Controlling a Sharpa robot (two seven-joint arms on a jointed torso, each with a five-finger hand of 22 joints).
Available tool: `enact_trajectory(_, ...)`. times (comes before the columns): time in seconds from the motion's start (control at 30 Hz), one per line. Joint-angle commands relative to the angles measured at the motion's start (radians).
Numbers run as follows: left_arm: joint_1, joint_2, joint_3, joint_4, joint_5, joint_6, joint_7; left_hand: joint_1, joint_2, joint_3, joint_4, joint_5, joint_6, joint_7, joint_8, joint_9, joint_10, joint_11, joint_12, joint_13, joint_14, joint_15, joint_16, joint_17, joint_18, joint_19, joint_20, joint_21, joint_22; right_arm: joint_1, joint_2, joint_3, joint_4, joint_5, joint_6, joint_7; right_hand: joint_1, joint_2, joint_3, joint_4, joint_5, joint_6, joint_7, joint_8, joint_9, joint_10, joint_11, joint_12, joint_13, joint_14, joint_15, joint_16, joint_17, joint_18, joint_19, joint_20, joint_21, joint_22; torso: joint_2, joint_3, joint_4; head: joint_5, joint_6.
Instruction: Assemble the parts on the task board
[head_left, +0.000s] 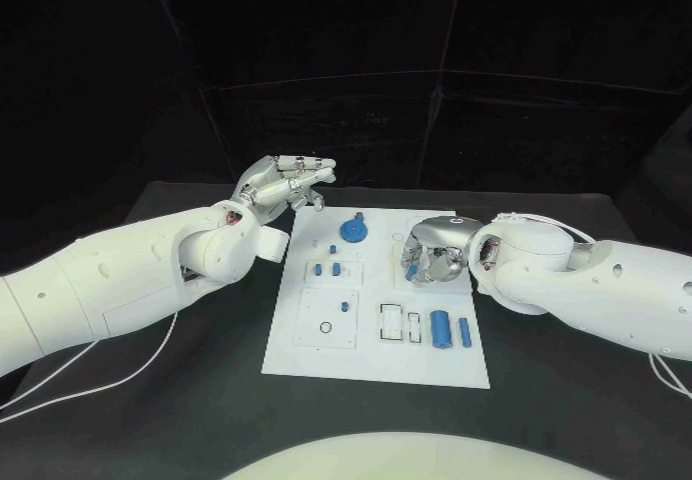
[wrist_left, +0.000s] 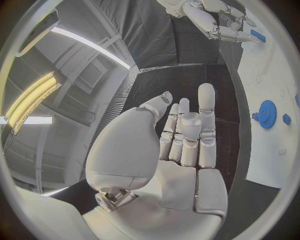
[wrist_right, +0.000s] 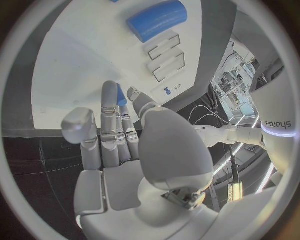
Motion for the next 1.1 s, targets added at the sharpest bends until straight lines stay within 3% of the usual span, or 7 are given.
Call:
enact_trajectory(0.03, 0.002, 0.001, 0.001, 0.000, 0.003, 0.012, 0.005, 0.001, 0.002, -0.006, 0.002, -0.003, -0.008, 0.000, 0.005, 0.000, -0.007, -0.002, 0.005, 0.001, 0.001, 0.007, 0.002, -0.001, 0.006, 0.006, 0.004, -0.005, -0.001, 0.001, 0.002, 0.000, -0.004, -0.016, 0.030, 0.004, 0.010, 0.003, 0.012, 0.000, 0.000, 0.011, 0.000, 0.005, 0.001, 0.014, -0.002, 0.003, -0.003, 0.004, 0.000, -0.006, 0.002, -0.001, 0.008, 0.001, 0.006, 0.003, 0.000, -0.0004, 0.0004, 0.000, -0.001)
enact_trajectory(0.33, 0.001, 0.001, 0.001, 0.000, 0.003, 0.013, 0.005, 0.001, 0.002, -0.006, 0.002, -0.003, -0.008, 0.000, 0.005, 0.000, -0.007, -0.002, 0.005, 0.001, 0.001, 0.007, 0.002, -0.001, 0.006, 0.006, 0.004, -0.005, -0.001, -0.003, 0.015, 0.000, -0.022, -0.017, 0.023, 0.014, 0.024, 0.025, 0.086, 0.001, -0.025, 0.054, -0.004, 0.008, -0.001, 0.072, -0.010, -0.008, -0.011, 0.002, -0.005, -0.006, 0.006, -0.004, 0.013, -0.002, 0.021, 0.019, 0.000, -0.0004, 0.0003, 0.001, -0.001)
enact_trajectory(0.73, 0.001, 0.000, 0.001, 0.000, 0.003, 0.012, 0.004, 0.001, 0.002, -0.006, 0.002, -0.003, -0.008, 0.000, 0.005, 0.000, -0.007, -0.002, 0.005, 0.001, 0.001, 0.007, 0.002, -0.001, 0.006, 0.006, 0.004, -0.005, -0.001, -0.005, 0.015, 0.000, -0.025, -0.029, -0.074, 0.025, 0.034, 0.044, 0.197, -0.011, -0.062, 0.118, -0.016, 0.019, 0.002, 0.147, -0.025, -0.028, -0.004, 0.002, -0.015, -0.008, 0.013, -0.008, 0.020, -0.012, 0.045, 0.048, -0.001, -0.0002, -0.0004, 0.002, -0.003)
enact_trajectory(0.9, 0.001, -0.002, 0.001, 0.000, 0.003, 0.012, 0.004, 0.002, 0.003, -0.006, 0.003, -0.003, -0.009, 0.000, 0.006, 0.001, -0.008, -0.002, 0.008, 0.002, 0.001, 0.007, 0.003, 0.001, 0.006, 0.007, 0.005, -0.006, -0.002, -0.006, -0.013, 0.000, 0.015, -0.021, -0.136, 0.025, 0.032, 0.038, 0.209, -0.016, -0.060, 0.119, -0.015, 0.017, 0.001, 0.149, -0.026, -0.033, -0.004, 0.002, -0.015, -0.008, 0.013, -0.008, 0.019, -0.013, 0.045, 0.047, -0.002, 0.0010, -0.0025, 0.005, -0.002)
enact_trajectory(1.1, 0.001, -0.003, 0.001, 0.000, 0.003, 0.012, 0.005, 0.002, 0.003, -0.006, 0.003, -0.003, -0.009, 0.000, 0.006, 0.001, -0.008, -0.002, 0.008, 0.002, 0.001, 0.007, 0.003, 0.001, 0.006, 0.007, 0.005, -0.006, -0.002, -0.003, -0.062, 0.002, 0.088, 0.002, -0.177, 0.021, 0.027, 0.031, 0.214, -0.017, -0.059, 0.118, -0.015, 0.015, 0.001, 0.149, -0.025, -0.037, -0.003, 0.002, -0.014, -0.009, 0.014, -0.009, 0.019, -0.013, 0.046, 0.048, -0.002, -0.0012, 0.0005, 0.001, 0.000)
